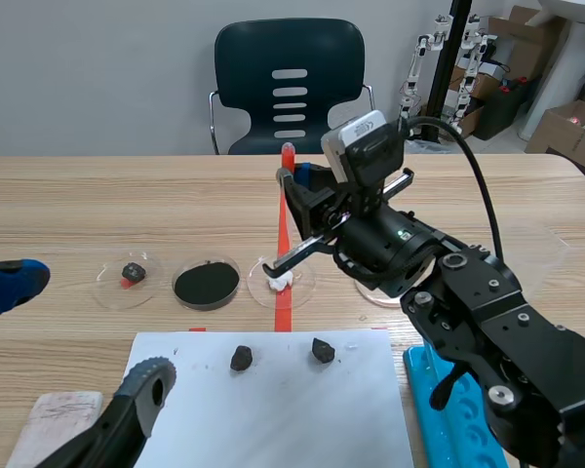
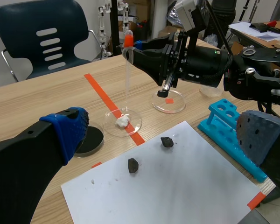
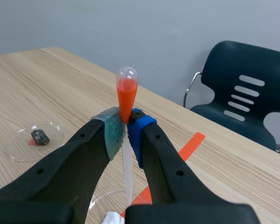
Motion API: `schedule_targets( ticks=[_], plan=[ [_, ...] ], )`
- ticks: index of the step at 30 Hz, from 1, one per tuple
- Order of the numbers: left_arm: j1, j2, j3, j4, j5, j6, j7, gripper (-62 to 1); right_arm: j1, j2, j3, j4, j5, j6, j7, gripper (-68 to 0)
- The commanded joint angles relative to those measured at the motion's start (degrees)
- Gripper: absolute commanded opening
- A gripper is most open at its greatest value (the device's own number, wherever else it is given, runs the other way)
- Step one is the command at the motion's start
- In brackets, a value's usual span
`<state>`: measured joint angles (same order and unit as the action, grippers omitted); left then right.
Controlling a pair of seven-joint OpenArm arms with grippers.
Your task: Squeeze the dropper onto the mineral
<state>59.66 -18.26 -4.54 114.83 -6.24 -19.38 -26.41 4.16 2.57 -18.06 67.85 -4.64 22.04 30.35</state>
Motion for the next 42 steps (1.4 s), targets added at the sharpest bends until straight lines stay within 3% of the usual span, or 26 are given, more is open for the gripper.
schedule_targets(
  ticks=[1,6,14,23,31,42],
  plan=[
    [0.15,0.11,0.11,0.35,-0.39,-0.09,-0.76,1.4,-0.68,0.15,0.15,3.15,0.83,0.02,-0.26,-66.4],
    [0.15,0.13,0.11,0.35,-0.39,-0.09,-0.76,1.4,-4.79,0.31,0.15,9.90,0.81,-0.17,-1.73,-66.4],
    [0.15,0.13,0.11,0.35,-0.39,-0.09,-0.76,1.4,-12.90,0.33,0.33,24.94,1.03,-0.22,-8.72,-66.4],
    [0.15,0.13,0.11,0.35,-0.39,-0.09,-0.76,1.4,-23.98,0.31,4.15,38.66,1.25,-0.22,-12.94,-66.4],
    [0.15,0.13,0.11,0.35,-0.39,-0.09,-0.76,1.4,-33.31,0.31,7.58,45.66,1.25,-0.22,-13.51,-66.4],
    [0.15,0.13,0.11,0.35,-0.39,-0.09,-0.76,1.4,-40.54,0.31,10.29,49.83,1.70,-0.20,-12.57,-66.4]
  ],
)
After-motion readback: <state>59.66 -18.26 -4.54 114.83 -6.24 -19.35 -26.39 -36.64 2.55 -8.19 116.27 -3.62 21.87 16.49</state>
